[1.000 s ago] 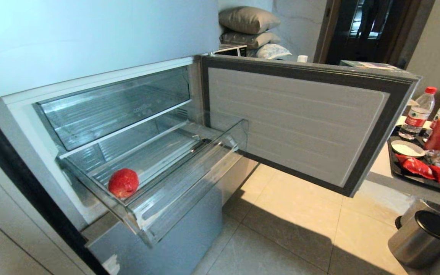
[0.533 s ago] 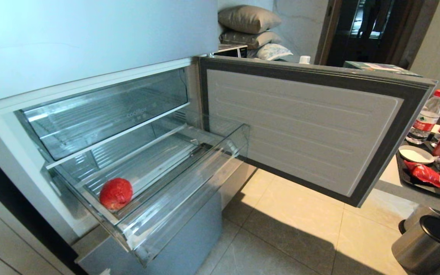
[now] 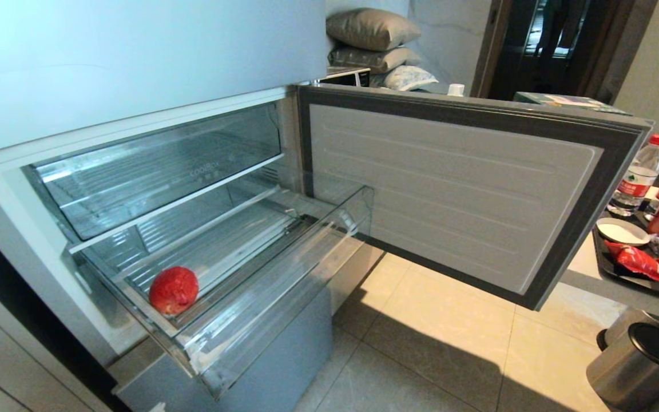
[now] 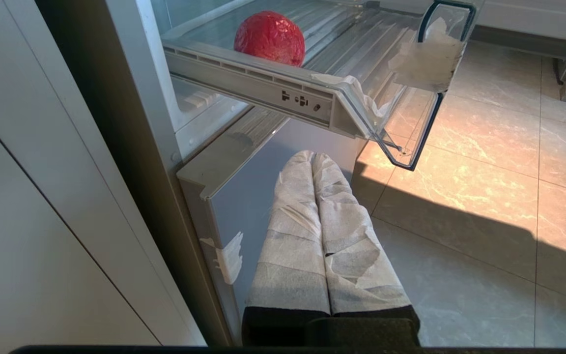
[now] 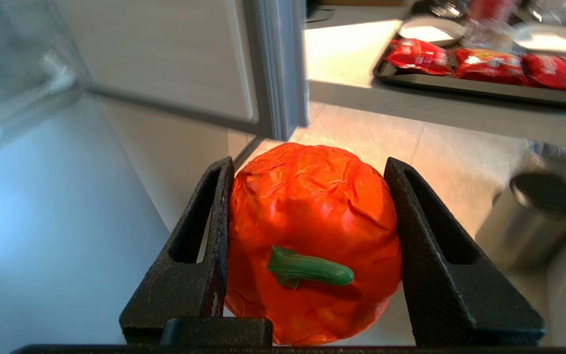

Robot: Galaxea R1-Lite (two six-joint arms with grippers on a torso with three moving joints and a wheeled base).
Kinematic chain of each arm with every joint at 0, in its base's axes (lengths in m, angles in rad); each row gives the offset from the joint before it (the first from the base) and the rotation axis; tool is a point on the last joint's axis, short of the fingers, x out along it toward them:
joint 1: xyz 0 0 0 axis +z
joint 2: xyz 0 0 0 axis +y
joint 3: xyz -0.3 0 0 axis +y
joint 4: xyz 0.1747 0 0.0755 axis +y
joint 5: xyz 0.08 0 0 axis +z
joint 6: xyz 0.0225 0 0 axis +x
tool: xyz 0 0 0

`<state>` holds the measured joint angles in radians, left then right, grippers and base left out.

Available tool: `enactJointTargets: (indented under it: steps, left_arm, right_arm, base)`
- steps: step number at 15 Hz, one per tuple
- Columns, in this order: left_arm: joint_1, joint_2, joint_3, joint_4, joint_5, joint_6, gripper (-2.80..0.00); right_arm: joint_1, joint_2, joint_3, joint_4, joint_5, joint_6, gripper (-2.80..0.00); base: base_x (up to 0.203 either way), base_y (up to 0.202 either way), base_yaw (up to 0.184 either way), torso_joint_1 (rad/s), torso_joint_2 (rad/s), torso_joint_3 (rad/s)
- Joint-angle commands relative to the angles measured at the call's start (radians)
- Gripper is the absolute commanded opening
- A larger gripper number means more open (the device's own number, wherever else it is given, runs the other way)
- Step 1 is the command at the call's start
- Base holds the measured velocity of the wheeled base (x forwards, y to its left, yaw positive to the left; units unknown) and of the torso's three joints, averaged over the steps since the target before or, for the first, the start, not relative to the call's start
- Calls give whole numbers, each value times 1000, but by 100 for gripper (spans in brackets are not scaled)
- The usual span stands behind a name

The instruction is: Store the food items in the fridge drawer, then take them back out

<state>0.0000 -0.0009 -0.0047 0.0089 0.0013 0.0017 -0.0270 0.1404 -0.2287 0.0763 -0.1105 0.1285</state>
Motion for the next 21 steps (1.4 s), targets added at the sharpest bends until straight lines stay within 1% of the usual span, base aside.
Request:
enactJointTargets:
  steps: [1,3,4,6,7,8,10,12,14,17,21]
  left_arm:
    - [0,-1,0,-1,0,0,-280]
    - [0,-1,0,-1,0,0,-280]
    - [0,-1,0,0,0,0,-280]
    - [0,-1,0,0,0,0,-280]
    - [0,-1,0,0,0,0,-280]
    - [0,-1,0,0,0,0,-280]
    - [0,-1,0,0,0,0,-280]
    - [0,-1,0,0,0,0,-280]
    - [0,-1,0,0,0,0,-280]
    - [0,-1,0,0,0,0,-280]
    - [0,-1,0,0,0,0,-280]
  right_arm:
    - [-75,262,-116,-4,-7,71,-280]
    - [-194,477,-189,-49,-4,129,-280]
    - [-277,591,-227,-91,-1,147,-280]
    - [-493,801,-300,-206,25,168,-280]
    - [-601,896,-335,-270,55,173,-280]
    - [-687,989,-369,-327,97,173,-280]
    - [-799,1147,-426,-410,185,174,-280]
    - [-859,1290,-473,-494,260,180,-280]
    - [-882,1417,-535,-599,319,206,-280]
    - [-891,1605,-714,-675,350,260,-280]
    - [-893,1811,-905,-696,385,273,-280]
  base:
    - [0,0,0,0,0,0]
    - [0,0,0,0,0,0]
    - [0,0,0,0,0,0]
    - [0,0,0,0,0,0]
    - [0,0,0,0,0,0]
    - [0,0,0,0,0,0]
    - [0,0,0,0,0,0]
    - [0,0,0,0,0,0]
    - [0,0,0,0,0,0]
    - [0,0,0,0,0,0]
    - [0,0,0,0,0,0]
